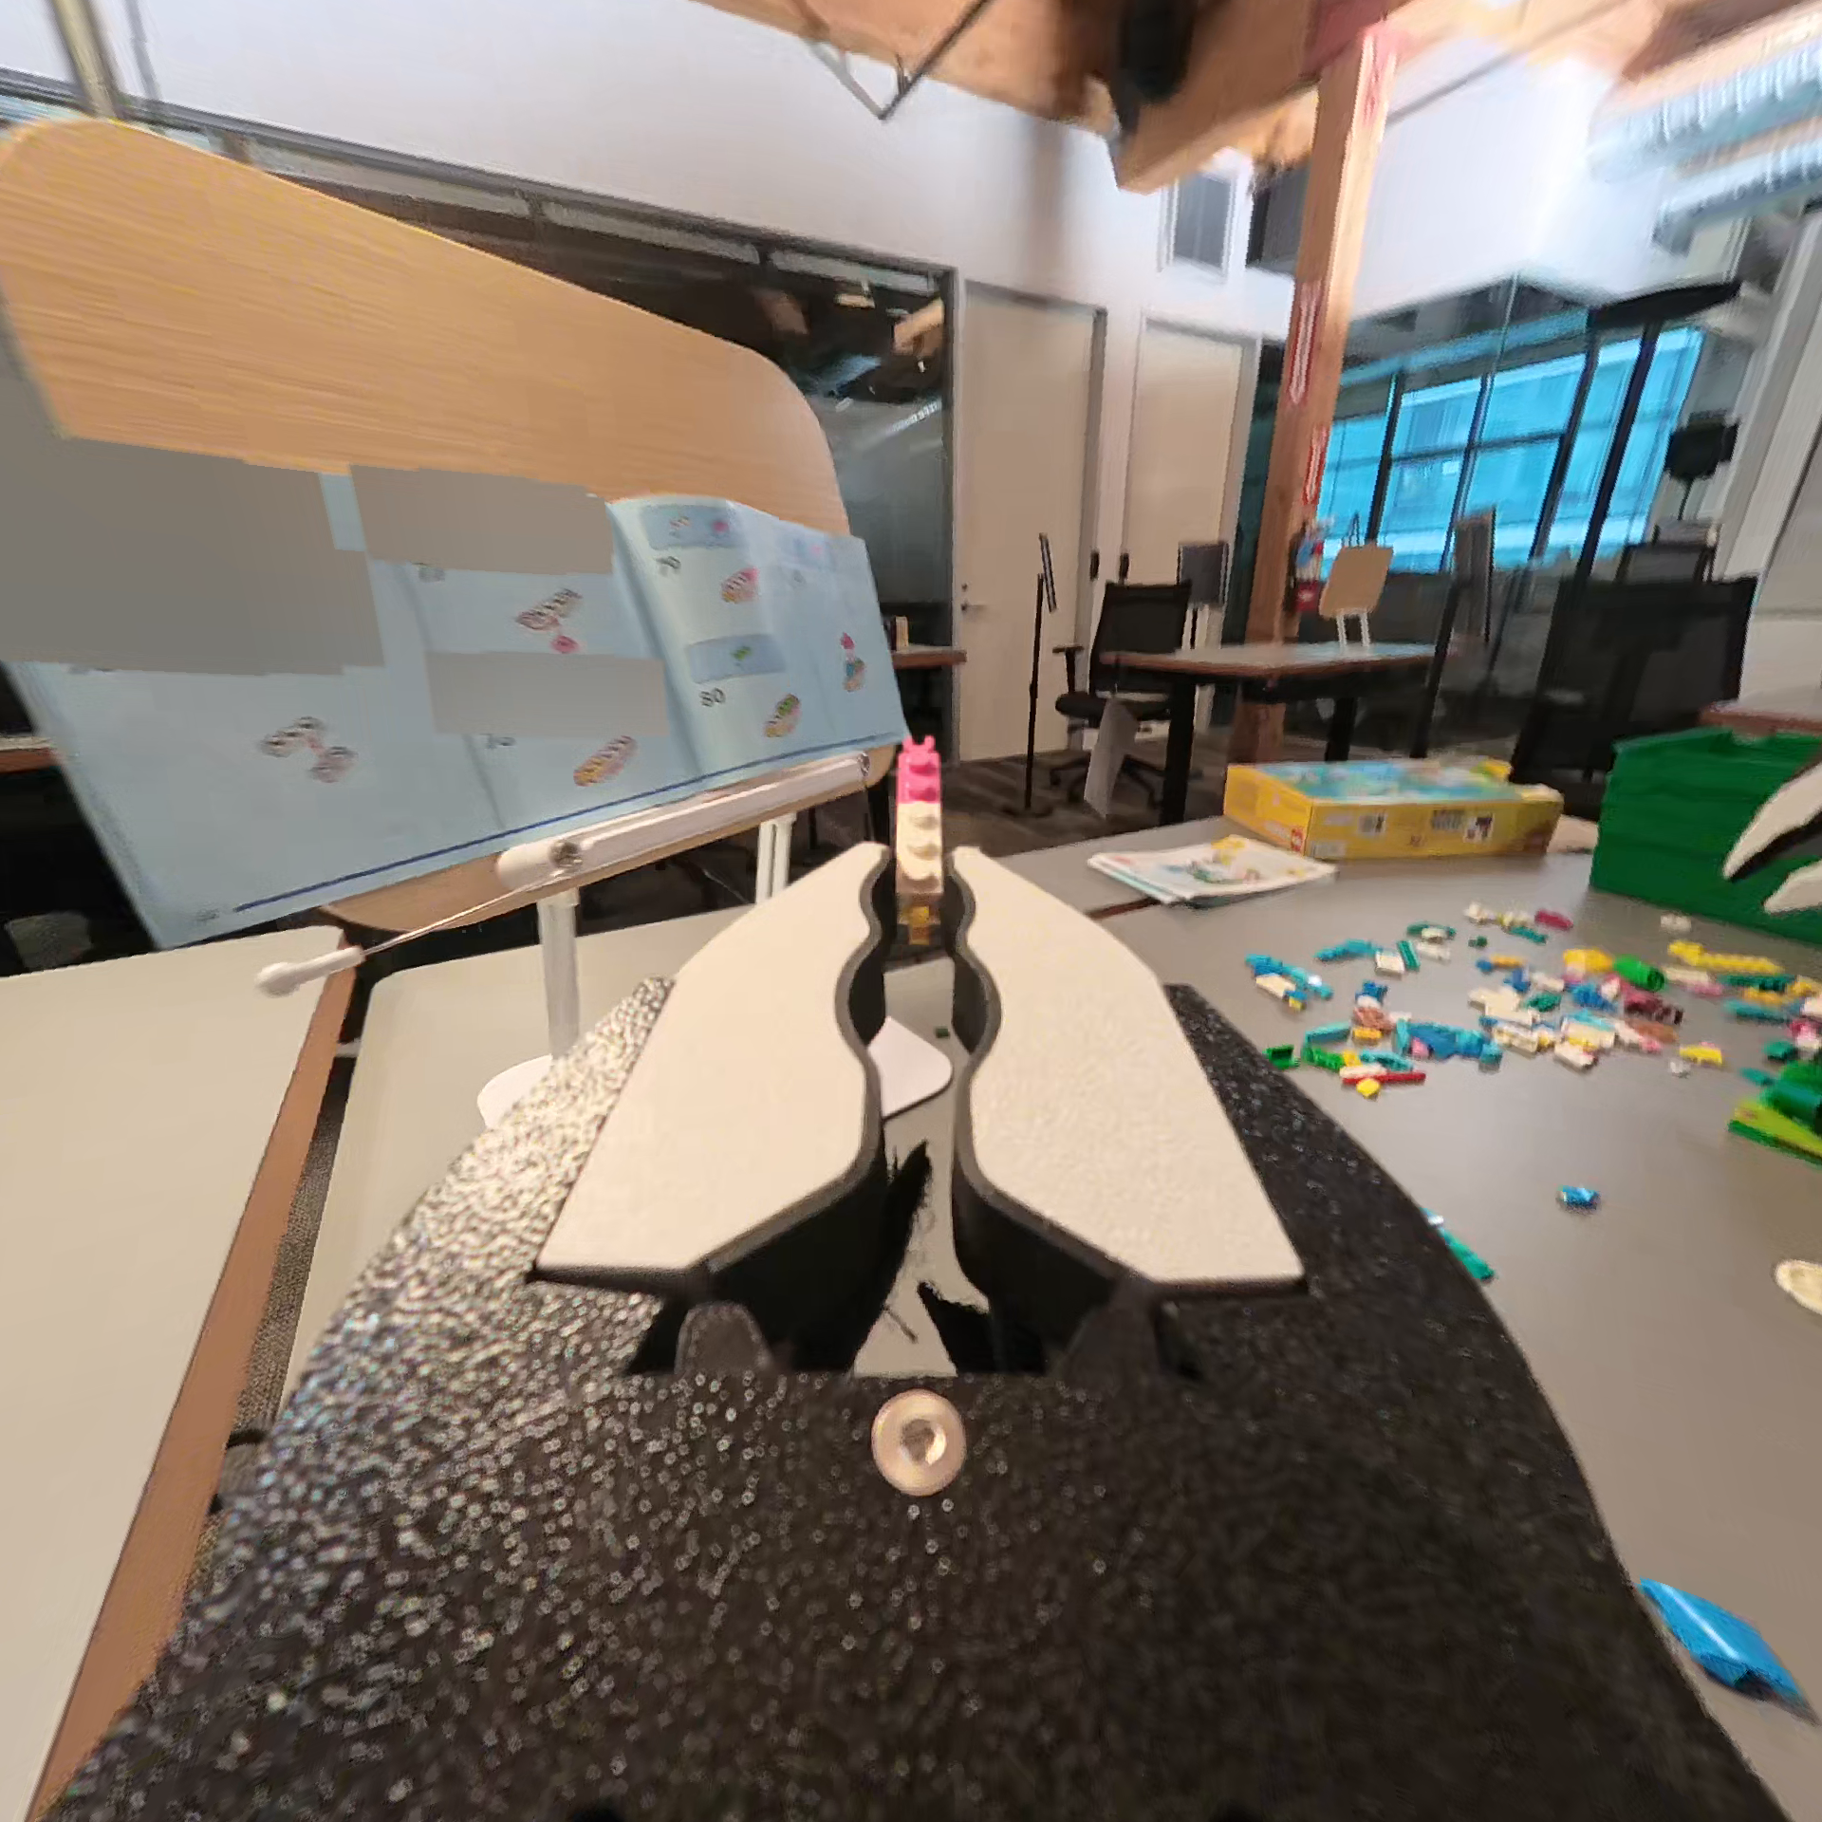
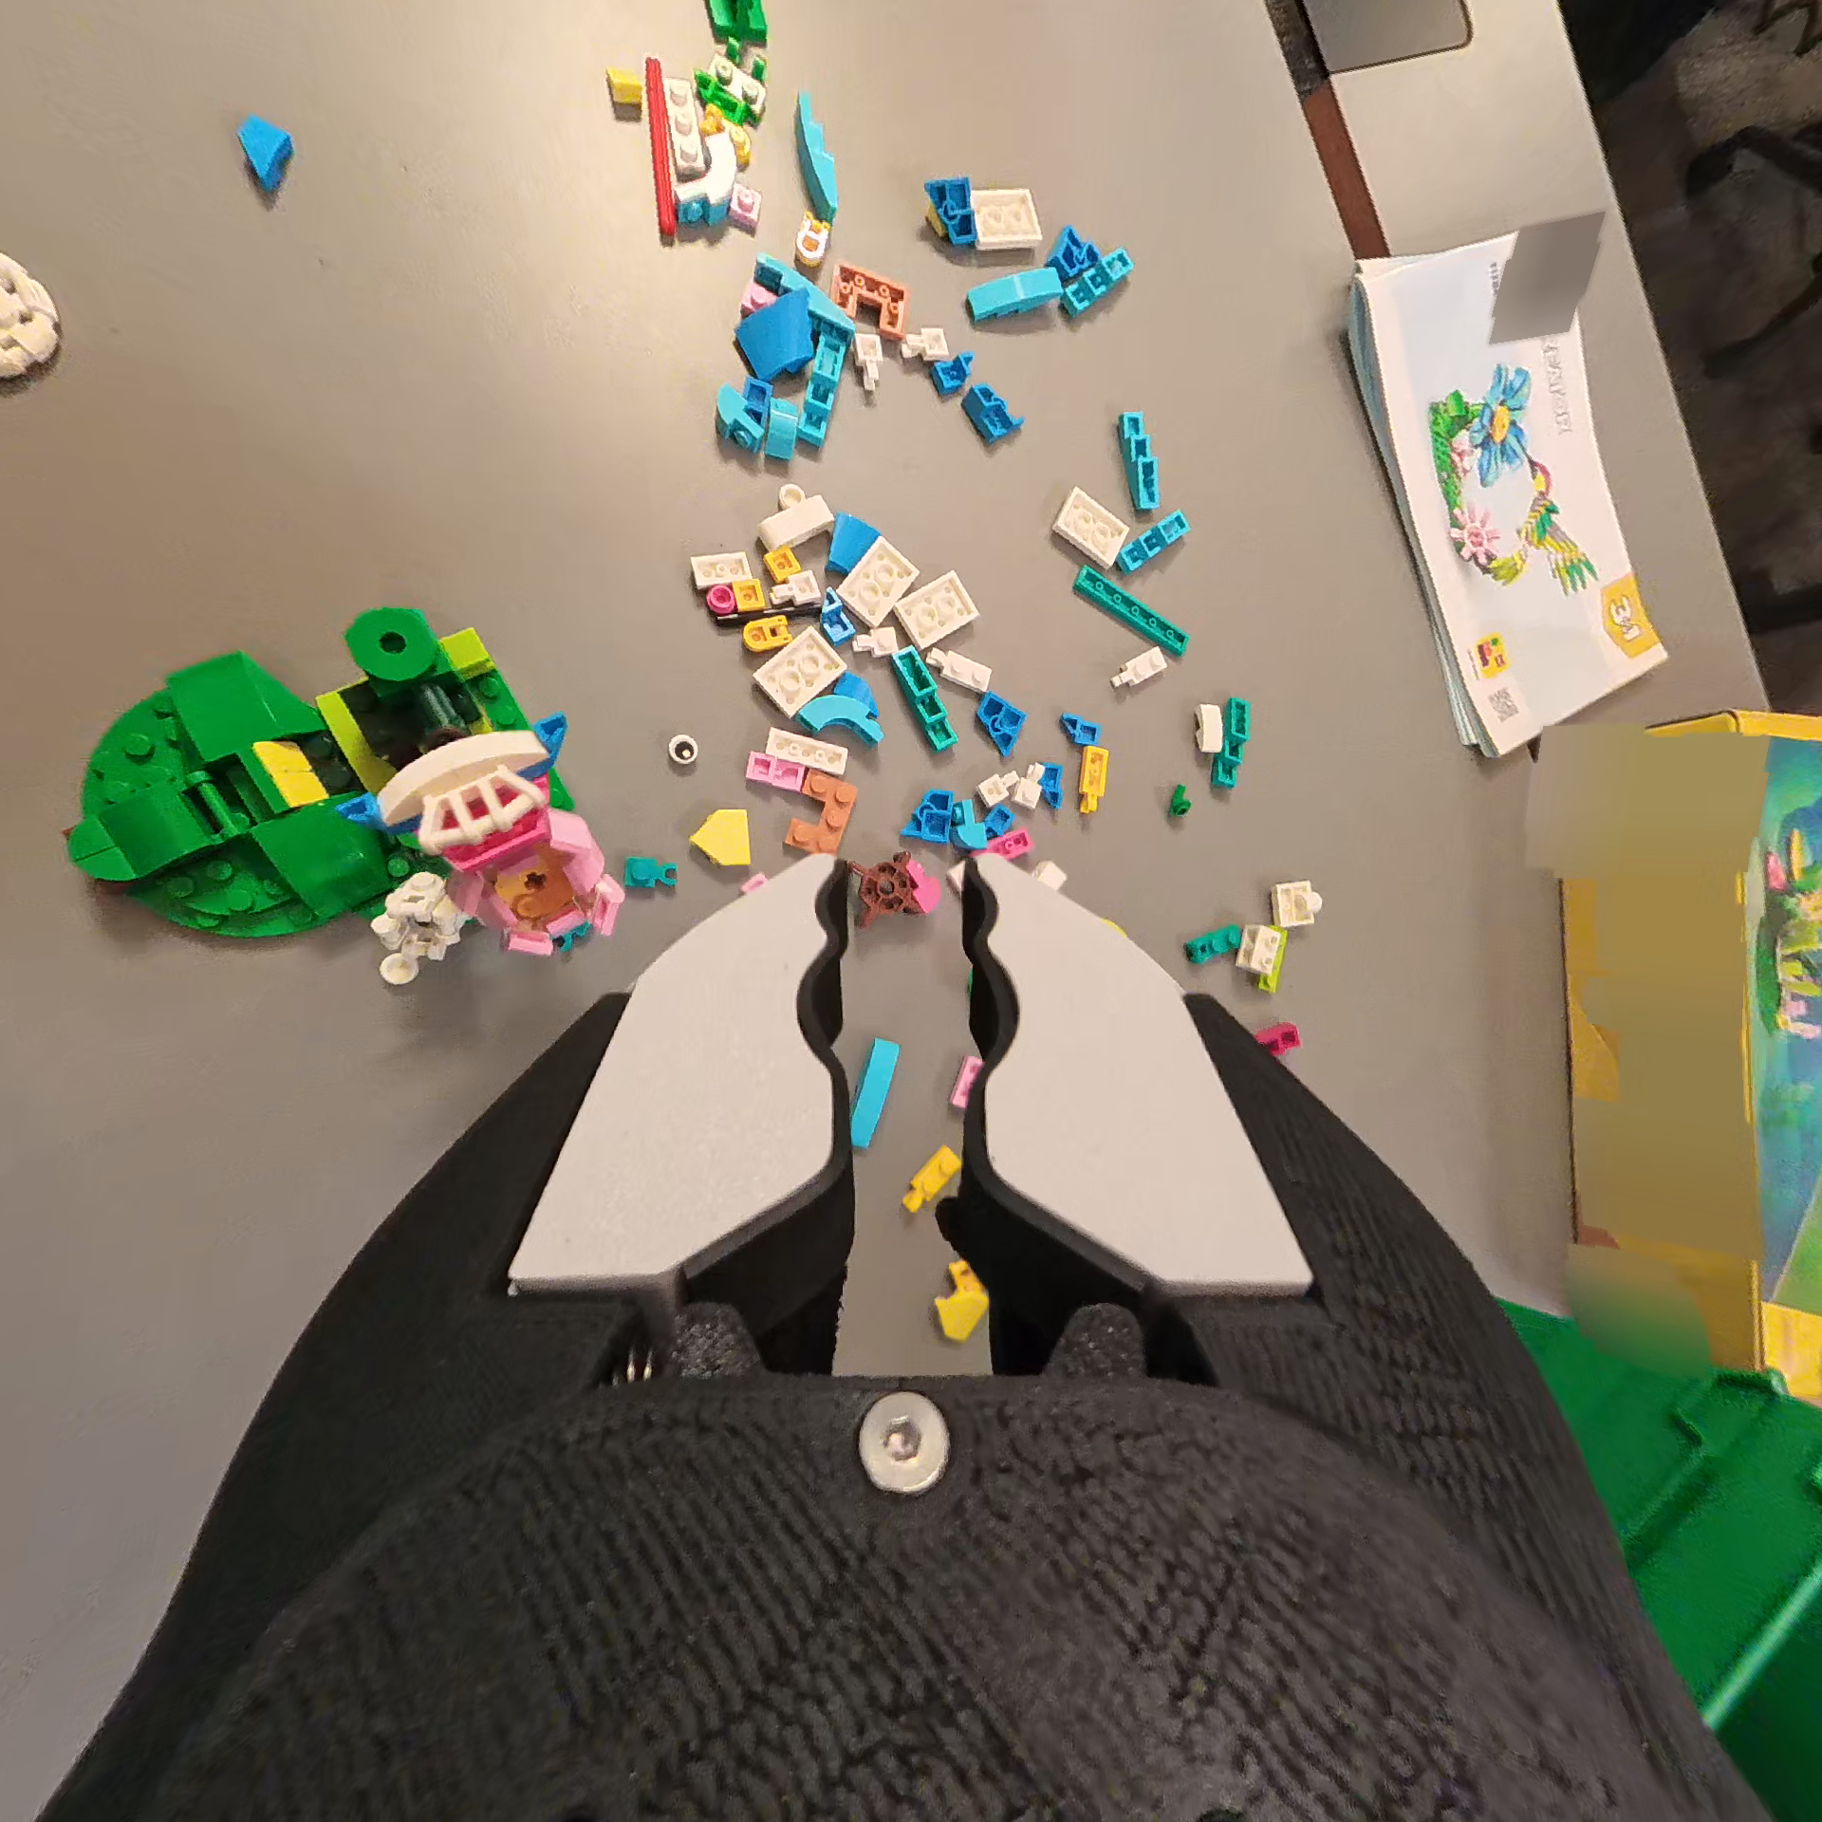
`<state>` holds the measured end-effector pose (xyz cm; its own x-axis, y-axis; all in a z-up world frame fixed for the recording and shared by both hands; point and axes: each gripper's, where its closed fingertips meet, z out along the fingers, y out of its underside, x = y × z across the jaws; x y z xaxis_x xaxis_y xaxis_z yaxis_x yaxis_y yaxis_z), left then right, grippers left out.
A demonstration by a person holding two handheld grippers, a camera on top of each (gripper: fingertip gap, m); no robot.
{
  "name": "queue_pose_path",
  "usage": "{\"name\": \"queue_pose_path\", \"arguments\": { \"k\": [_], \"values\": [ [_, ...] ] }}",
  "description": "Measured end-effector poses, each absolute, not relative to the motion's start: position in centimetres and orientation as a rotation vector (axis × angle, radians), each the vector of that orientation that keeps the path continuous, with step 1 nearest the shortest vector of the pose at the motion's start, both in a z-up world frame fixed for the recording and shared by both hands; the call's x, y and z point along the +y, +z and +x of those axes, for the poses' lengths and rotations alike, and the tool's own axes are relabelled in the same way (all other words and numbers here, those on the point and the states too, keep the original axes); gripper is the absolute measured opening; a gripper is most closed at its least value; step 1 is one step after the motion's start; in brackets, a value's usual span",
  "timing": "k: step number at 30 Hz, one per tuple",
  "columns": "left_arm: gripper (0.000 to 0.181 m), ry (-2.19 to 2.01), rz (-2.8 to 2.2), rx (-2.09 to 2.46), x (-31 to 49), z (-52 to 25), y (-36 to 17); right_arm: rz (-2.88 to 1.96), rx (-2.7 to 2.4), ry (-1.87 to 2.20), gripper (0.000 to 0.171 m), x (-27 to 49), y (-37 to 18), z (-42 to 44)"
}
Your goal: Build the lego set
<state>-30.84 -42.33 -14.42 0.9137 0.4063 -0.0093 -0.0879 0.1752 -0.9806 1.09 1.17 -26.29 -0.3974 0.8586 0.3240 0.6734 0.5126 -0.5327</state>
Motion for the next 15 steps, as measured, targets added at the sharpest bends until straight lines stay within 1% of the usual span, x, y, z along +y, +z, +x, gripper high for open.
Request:
{"name": "queue_pose_path", "arguments": {
  "k": [4, 8, 12, 15],
  "values": [
    [0.008, 0.363, -1.324, -0.330, -43.5, -31.8, -14.6, -1.260, -2.180, 0.411, 0.020, 1.1, -26.0, 2.0],
    [0.008, 0.327, -1.346, -0.310, -41.8, -31.4, -15.2, -1.283, -2.171, 0.398, 0.021, 1.1, -25.6, 3.3],
    [0.008, 0.169, -1.350, -0.240, -37.5, -28.6, -15.7, -1.325, -2.162, 0.351, 0.021, 1.8, -25.2, 5.3],
    [0.008, 0.027, -1.423, -0.141, -32.9, -24.9, -17.5, -1.404, -2.122, 0.293, 0.021, 3.3, -24.8, 7.5]
  ]
}}
